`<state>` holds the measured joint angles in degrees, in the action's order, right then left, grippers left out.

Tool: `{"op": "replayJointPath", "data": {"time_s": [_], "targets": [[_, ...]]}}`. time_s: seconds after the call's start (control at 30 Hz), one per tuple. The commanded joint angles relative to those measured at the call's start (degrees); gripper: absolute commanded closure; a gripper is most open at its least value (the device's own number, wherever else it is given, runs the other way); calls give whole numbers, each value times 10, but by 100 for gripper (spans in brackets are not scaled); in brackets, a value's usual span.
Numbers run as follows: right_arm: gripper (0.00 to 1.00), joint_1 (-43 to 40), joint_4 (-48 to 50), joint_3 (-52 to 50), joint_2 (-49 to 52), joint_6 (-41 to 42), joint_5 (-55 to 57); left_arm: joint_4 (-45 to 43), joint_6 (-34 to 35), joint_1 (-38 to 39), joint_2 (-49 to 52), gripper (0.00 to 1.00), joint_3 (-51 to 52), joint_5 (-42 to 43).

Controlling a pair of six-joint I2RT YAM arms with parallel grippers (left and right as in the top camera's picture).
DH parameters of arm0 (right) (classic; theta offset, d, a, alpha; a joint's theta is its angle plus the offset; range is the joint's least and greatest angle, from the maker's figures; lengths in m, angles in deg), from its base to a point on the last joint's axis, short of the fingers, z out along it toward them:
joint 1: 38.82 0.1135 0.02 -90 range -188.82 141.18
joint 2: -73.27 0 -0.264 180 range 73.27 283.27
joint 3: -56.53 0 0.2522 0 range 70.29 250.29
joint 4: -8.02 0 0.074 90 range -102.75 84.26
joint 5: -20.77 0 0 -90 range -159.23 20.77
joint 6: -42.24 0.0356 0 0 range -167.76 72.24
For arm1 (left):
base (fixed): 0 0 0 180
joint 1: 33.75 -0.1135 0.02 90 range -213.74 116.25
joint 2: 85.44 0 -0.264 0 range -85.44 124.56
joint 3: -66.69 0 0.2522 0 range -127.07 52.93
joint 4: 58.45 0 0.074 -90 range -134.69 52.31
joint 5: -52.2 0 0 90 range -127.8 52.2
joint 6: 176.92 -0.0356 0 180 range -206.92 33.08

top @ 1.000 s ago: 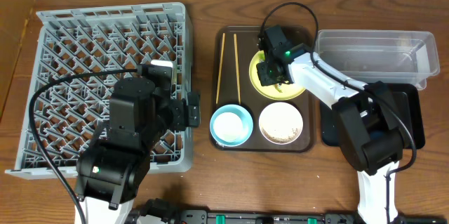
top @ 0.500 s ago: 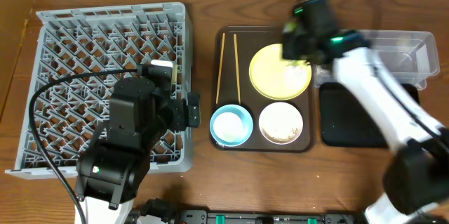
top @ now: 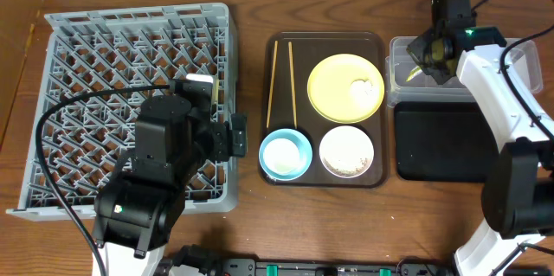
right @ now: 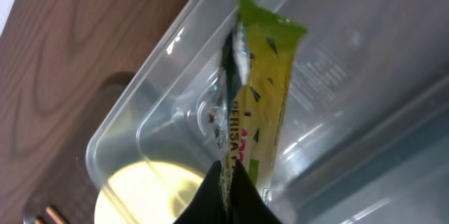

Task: Sort waste into correct bins and load items into the dishwasher
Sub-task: 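Carry the wrapper right and drop it into the clear plastic bin, then reach the right gripper back to the yellow plate and grasp the tissue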

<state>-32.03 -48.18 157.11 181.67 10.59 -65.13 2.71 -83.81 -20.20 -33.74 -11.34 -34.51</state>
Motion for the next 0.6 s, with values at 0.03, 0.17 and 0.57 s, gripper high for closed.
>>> {"op": "replayJointPath", "data": {"time_s": [0.03, 0.17, 0.57], "targets": [[73, -2, 29, 2, -3, 14, 6, 0, -3, -2, -1, 2, -12, 5], [66, 12, 59, 4, -40, -82, 4, 0, -3, -2, -1, 2, -12, 5], [60, 193, 30, 4, -59, -439, -72, 0, -3, -2, -1, 2, -12, 5]]}}
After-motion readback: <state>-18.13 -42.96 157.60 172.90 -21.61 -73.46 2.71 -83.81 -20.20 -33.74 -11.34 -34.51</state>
